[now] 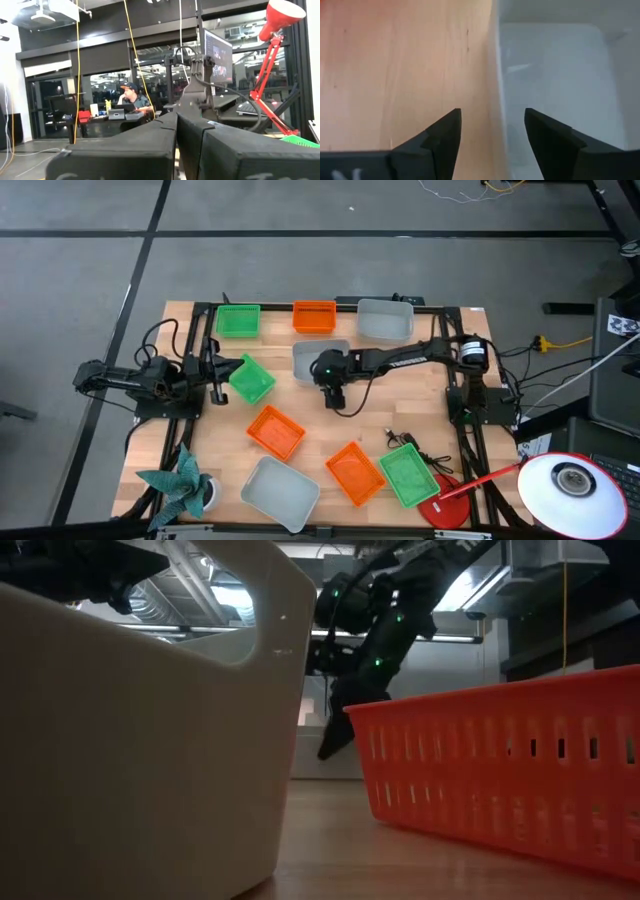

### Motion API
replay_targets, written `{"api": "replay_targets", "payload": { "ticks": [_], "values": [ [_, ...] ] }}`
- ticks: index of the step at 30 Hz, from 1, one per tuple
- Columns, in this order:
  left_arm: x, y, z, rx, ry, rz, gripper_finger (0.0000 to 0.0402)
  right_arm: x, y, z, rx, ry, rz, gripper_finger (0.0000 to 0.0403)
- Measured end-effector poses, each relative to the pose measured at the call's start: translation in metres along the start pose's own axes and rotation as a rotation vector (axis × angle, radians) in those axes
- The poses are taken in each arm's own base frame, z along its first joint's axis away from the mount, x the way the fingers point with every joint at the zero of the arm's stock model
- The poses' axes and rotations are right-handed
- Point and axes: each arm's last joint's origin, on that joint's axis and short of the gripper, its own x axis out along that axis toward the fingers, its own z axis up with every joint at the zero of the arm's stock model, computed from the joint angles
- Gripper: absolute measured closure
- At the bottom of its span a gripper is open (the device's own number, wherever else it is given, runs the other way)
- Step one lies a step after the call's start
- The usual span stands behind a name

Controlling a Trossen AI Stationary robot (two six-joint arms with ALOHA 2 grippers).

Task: Stack baskets by color
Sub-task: Stack the middle gray bin on top of the top gray bin

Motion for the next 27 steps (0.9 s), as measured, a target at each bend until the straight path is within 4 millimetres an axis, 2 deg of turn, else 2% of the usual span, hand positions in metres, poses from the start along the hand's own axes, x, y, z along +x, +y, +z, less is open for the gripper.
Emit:
{"api": "replay_targets", "payload": {
  "ticks": [3,5,7,10,11,15,18,21,27],
  "values": [
    [0.0,0.0,0.0,0.0,0.0,0.0,0.0401,0.004,0.002,-0.002,0.024,0.018,0.005,0.0196],
    [0.0,0.0,0.0,0.0,0.0,0.0,0.0401,0.003,0.005,-0.002,0.035,0.015,0.008,0.0224],
    [0.0,0.0,0.0,0.0,0.001,0.0,0.0401,0.0,0.009,0.0,0.026,0.015,0.013,0.0272],
    [0.0,0.0,0.0,0.003,0.001,0.0,0.0401,-0.005,0.016,0.002,0.009,0.004,0.021,0.037],
    [0.0,0.0,0.0,0.003,0.001,0.0,0.0401,-0.006,0.017,0.004,0.002,-0.005,0.024,0.0385],
    [0.0,0.0,-0.001,0.005,0.006,-0.001,0.0401,-0.017,0.024,0.008,-0.008,-0.024,0.033,0.0398],
    [0.0,0.0,-0.001,0.007,0.012,-0.003,0.0401,-0.038,0.027,0.015,-0.033,-0.069,0.035,0.0399],
    [0.0,-0.001,-0.003,0.012,0.027,-0.006,0.0401,-0.071,0.024,0.022,-0.068,-0.129,-0.032,0.04],
    [0.0,-0.001,-0.004,0.015,0.036,-0.008,0.0401,-0.137,-0.003,0.019,-0.08,-0.113,-0.446,0.0401]
  ]
}}
